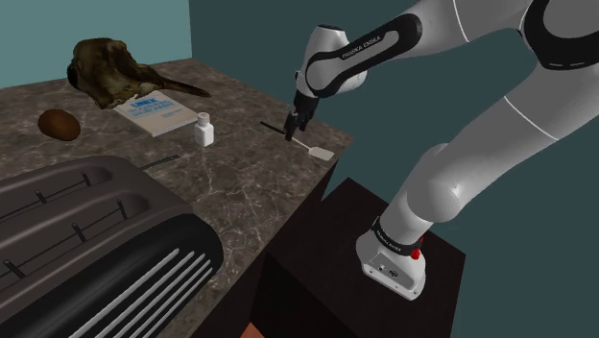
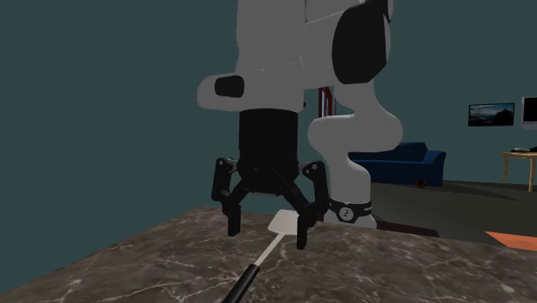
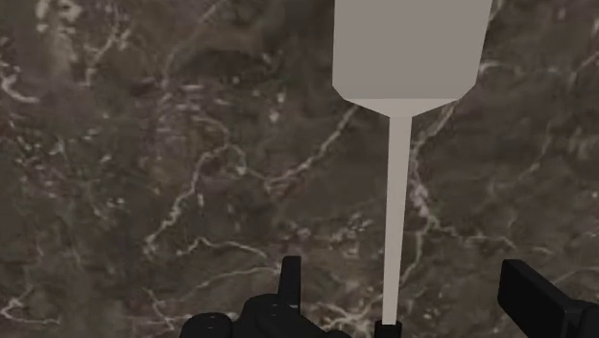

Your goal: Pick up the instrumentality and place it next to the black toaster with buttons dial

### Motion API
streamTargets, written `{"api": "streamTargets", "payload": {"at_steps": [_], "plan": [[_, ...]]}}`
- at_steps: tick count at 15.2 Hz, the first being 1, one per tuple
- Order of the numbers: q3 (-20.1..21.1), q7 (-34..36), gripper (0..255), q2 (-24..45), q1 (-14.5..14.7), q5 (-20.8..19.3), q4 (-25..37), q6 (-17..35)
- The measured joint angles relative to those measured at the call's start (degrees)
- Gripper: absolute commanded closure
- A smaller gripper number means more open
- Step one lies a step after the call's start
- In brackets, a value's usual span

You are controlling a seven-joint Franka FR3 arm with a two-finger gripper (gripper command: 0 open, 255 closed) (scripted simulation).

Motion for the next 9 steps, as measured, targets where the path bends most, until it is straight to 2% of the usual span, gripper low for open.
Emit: {"api": "streamTargets", "payload": {"at_steps": [7, 8, 9], "plan": [[0.0, 0.0, 0, 0.7, 0.1, 0.1, -0.4, 1.2], [0.0, 0.0, 255, 0.7, 0.1, 0.1, -0.4, 1.2], [0.0, 0.0, 255, 0.7, 0.1, 0.1, -0.4, 1.2]]}}
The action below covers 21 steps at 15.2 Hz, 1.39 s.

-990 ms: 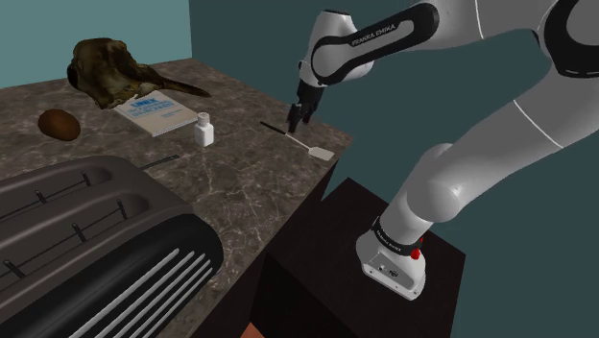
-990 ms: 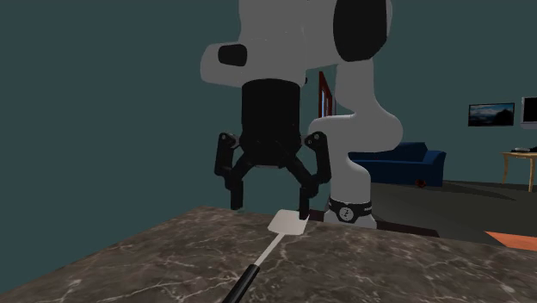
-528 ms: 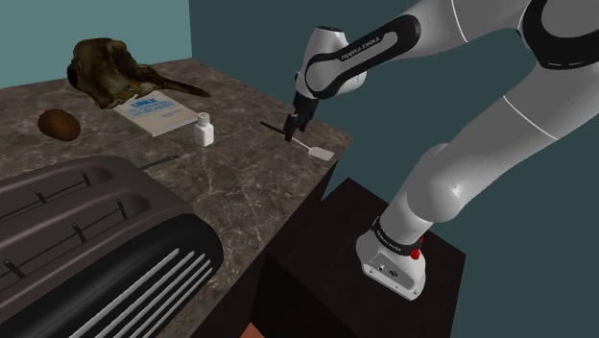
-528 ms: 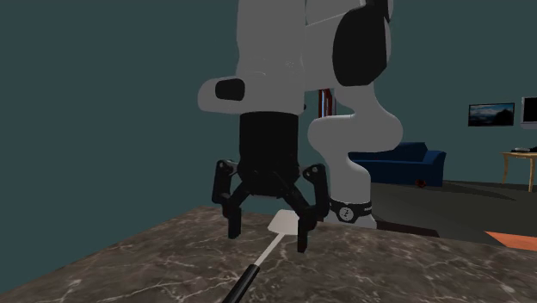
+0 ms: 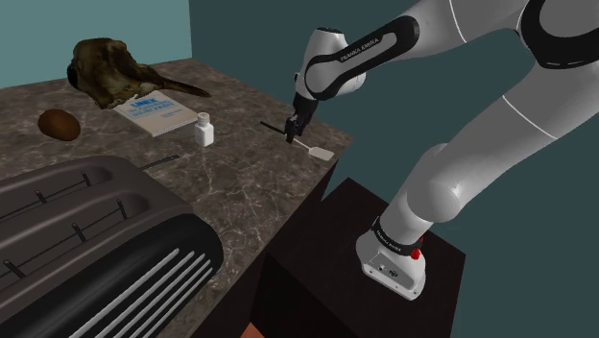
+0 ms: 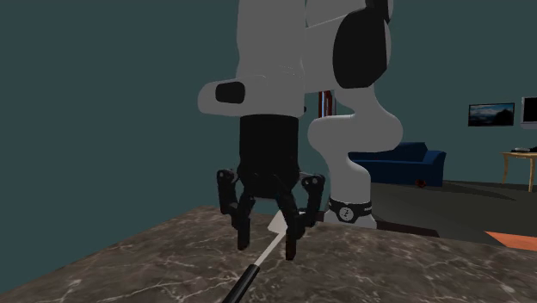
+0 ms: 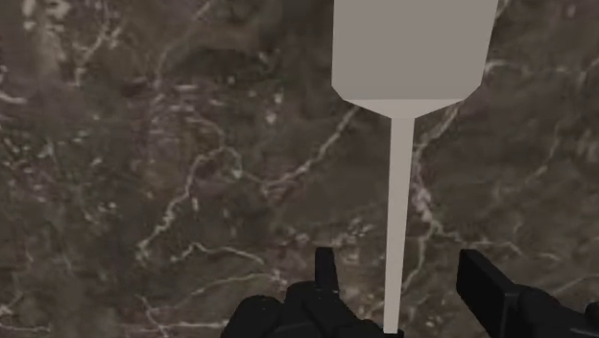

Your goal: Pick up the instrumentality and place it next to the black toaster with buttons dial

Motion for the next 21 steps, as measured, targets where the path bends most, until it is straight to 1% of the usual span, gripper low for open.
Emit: {"api": "streamTargets", "payload": {"at_steps": [9, 11, 21], "plan": [[0.0, 0.0, 255, 0.0, 0.0, 0.0, 0.0, 0.0], [0.1, 0.2, 255, -0.7, 0.0, -0.1, 0.3, -1.1], [0.7, 0.8, 255, -5.8, -0.2, -0.6, 4.1, -9.9]]}}
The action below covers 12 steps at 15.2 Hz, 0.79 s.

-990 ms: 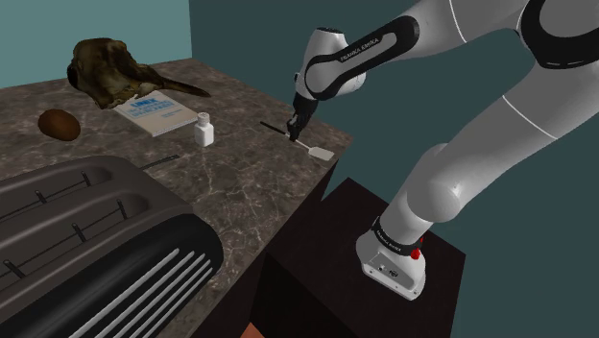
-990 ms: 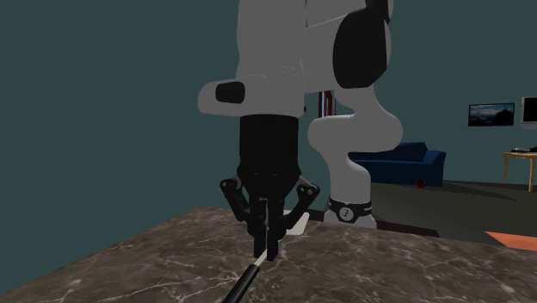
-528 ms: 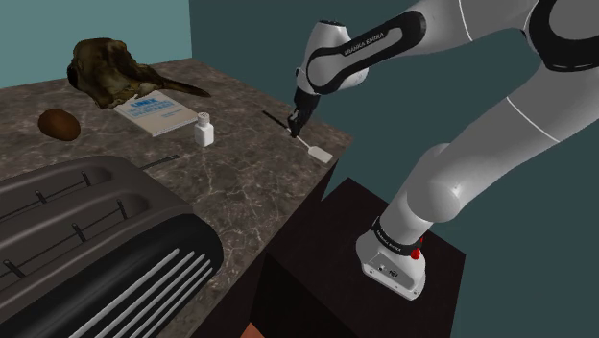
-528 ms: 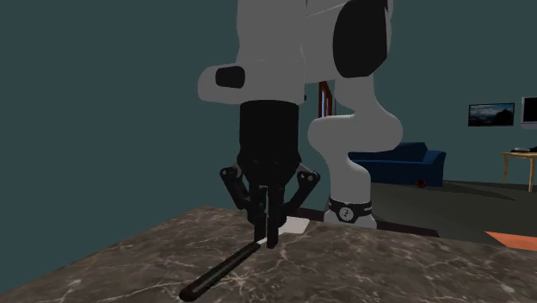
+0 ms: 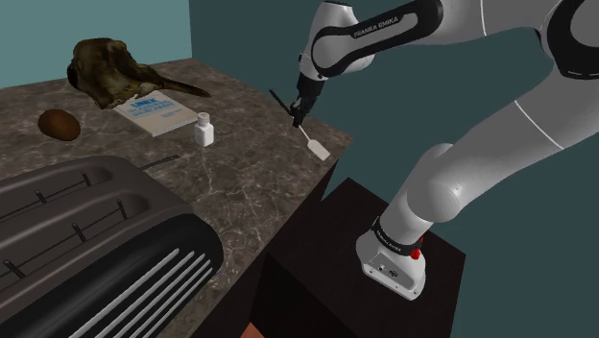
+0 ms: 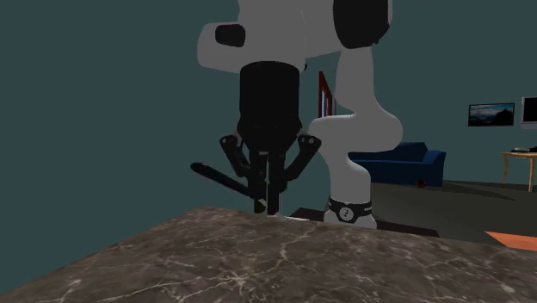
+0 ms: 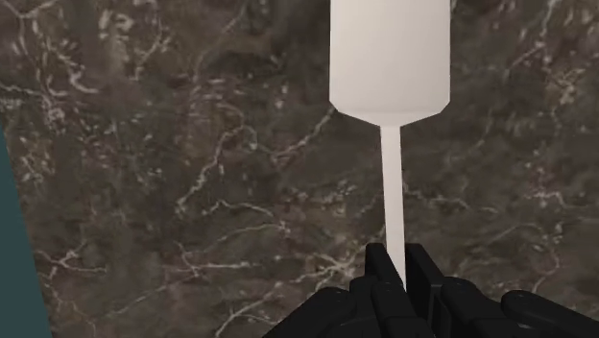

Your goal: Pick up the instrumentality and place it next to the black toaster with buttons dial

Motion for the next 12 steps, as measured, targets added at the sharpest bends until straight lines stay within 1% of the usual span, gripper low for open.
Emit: {"api": "streamTargets", "payload": {"at_steps": [12], "plan": [[0.5, 0.3, 255, -3.8, -0.1, -0.1, 6.3, -10.1]]}}
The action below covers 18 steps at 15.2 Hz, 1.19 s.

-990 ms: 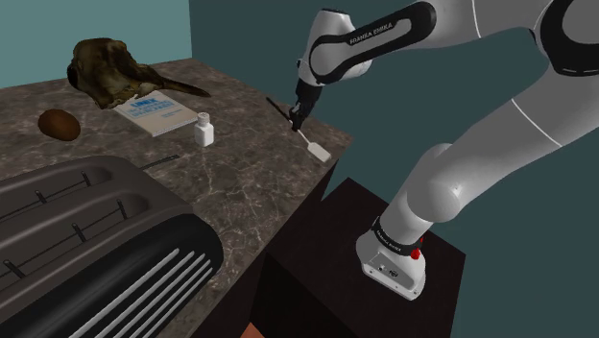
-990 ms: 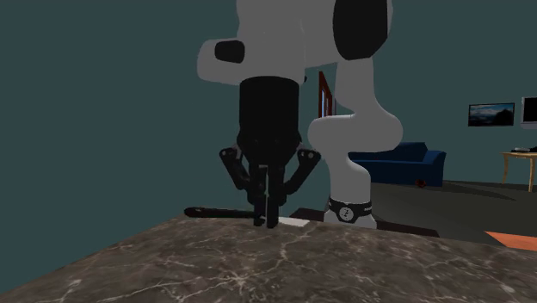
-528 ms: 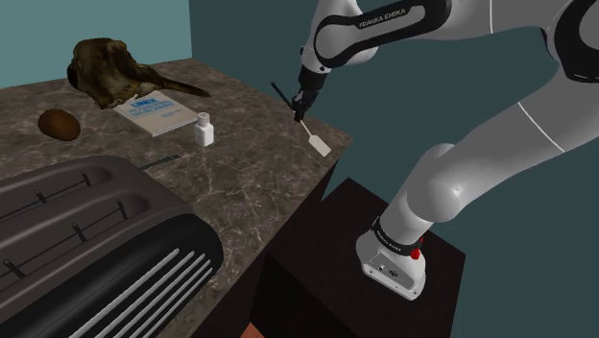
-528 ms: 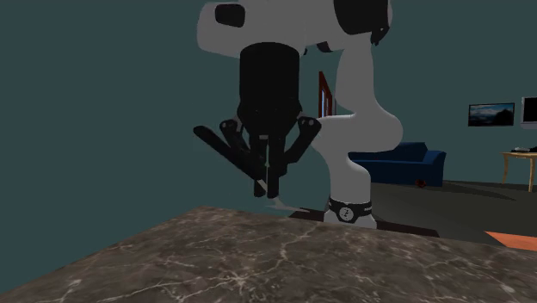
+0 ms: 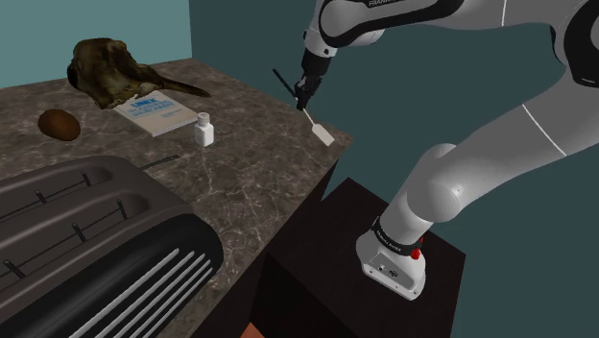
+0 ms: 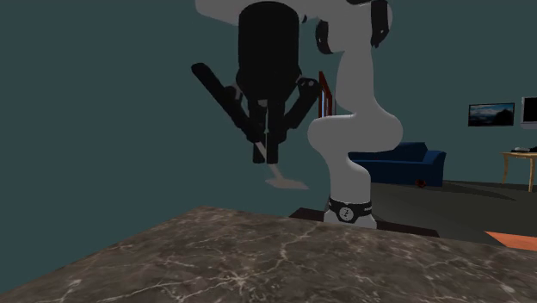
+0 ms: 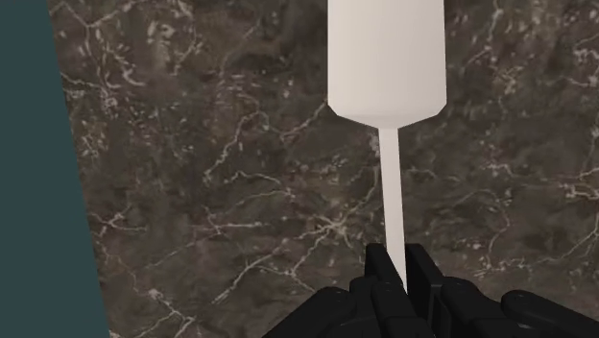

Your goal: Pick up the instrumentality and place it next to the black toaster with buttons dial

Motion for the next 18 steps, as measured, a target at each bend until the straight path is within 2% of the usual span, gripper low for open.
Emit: {"api": "streamTargets", "payload": {"at_steps": [18], "plan": [[0.6, 0.0, 255, -2.4, 0.1, 0.1, 11.9, -14.3]]}}
